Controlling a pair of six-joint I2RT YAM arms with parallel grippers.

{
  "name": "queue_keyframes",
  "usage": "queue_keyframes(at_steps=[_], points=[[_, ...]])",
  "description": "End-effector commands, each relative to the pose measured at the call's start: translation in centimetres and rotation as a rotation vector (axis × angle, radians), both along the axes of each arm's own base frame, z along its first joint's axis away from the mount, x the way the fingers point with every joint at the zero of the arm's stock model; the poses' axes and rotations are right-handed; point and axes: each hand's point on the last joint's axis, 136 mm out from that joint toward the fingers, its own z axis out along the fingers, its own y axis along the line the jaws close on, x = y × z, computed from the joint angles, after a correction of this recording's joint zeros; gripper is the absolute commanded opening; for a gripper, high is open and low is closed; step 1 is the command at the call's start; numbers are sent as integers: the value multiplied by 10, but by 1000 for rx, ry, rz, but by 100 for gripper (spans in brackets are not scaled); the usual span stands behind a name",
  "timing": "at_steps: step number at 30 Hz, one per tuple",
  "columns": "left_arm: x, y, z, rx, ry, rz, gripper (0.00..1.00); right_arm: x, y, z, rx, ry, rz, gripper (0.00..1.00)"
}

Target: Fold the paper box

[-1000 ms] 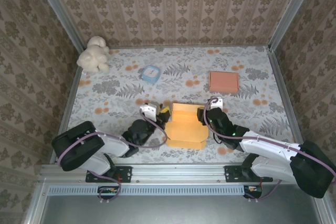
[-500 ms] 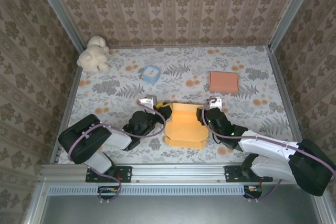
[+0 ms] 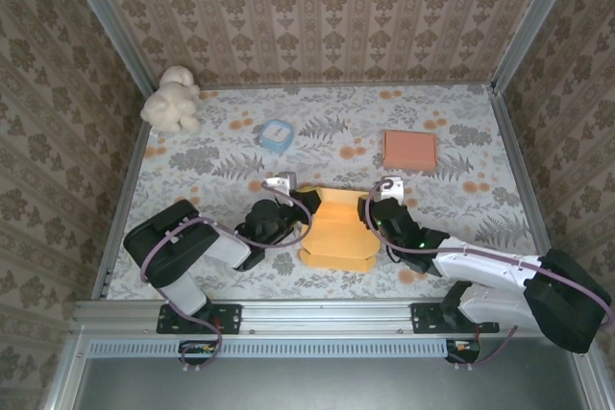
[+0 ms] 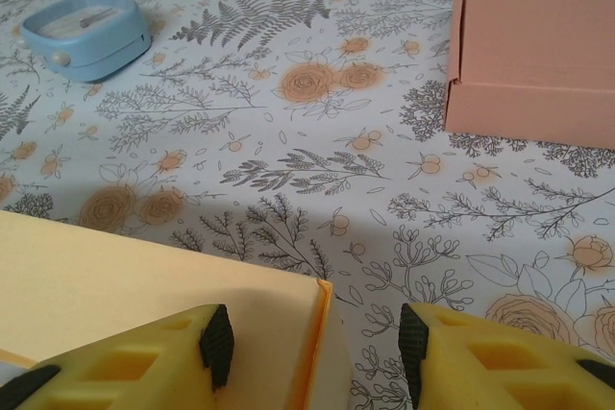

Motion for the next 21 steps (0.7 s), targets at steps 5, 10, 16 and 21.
queue_keyframes(at_steps=[5,10,16,21], points=[[-2,-18,-11,-25,60,-31,9,-9,5,-21,-42,73,23,53],[2,-26,-14,-35,81,-33,10,-8,9,-24,-57,72,-7,52],[21,-8,-29,-33,170,19,17,-5,-6,-22,-9,46,-133,52],[24,33,-40,-19,214,89,34,-6,-18,-13,1,12,-184,52]])
